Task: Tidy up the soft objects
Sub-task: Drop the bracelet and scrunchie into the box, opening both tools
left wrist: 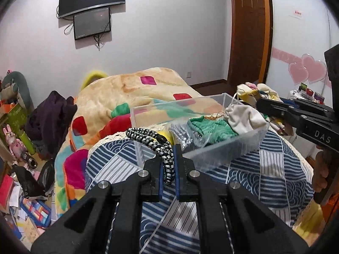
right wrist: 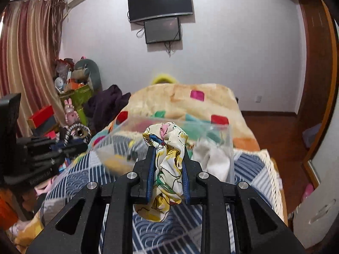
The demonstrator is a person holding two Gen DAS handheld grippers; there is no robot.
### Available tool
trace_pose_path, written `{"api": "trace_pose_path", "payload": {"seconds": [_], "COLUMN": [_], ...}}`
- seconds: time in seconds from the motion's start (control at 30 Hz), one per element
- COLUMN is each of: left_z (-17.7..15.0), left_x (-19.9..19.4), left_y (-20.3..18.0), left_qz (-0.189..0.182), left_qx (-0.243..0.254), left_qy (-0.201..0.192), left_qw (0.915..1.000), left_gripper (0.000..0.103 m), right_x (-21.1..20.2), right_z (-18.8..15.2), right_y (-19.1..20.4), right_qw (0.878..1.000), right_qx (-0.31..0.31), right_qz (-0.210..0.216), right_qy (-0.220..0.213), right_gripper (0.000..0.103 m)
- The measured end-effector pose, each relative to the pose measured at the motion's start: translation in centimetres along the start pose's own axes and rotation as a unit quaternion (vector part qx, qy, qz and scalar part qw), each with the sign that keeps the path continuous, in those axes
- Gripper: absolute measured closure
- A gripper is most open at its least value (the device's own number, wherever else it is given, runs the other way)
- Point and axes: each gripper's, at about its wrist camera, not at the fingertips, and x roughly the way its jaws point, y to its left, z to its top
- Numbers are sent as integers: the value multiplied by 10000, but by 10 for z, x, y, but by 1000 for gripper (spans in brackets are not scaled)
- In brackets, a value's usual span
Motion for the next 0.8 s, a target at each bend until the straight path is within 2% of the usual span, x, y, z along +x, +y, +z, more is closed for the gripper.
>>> {"api": "trace_pose_path", "payload": {"seconds": [0.27,0.47,0.6,0.7,0.77,0.8], "left_z": [12,16,18,17,16,15], "left_x": [36,64,78,80,82,83], "left_y": [0,4,4,0,-1,-1], "left_qz": [-432,-491,-769,-682,-649,-637], "left_qx": [-254,-510,-640,-533,-496,-507], "left_qy": [195,436,669,741,814,862], "left_qw": [9986,9965,9927,9935,9933,9929], "left_gripper": [96,96,96,96,92,85], "right_x": [28,63,82,84,82,82], "right_z": [11,8,0,-3,-2,-2], "right_y": [2,0,-2,-3,-4,-3], "right_qw": [9999,9984,9962,9956,9957,9957], "right_qx": [77,181,199,189,163,142], "right_qz": [43,97,43,44,36,13], "right_qy": [72,535,846,913,917,917], "right_gripper": [83,83,83,81,80,80]}}
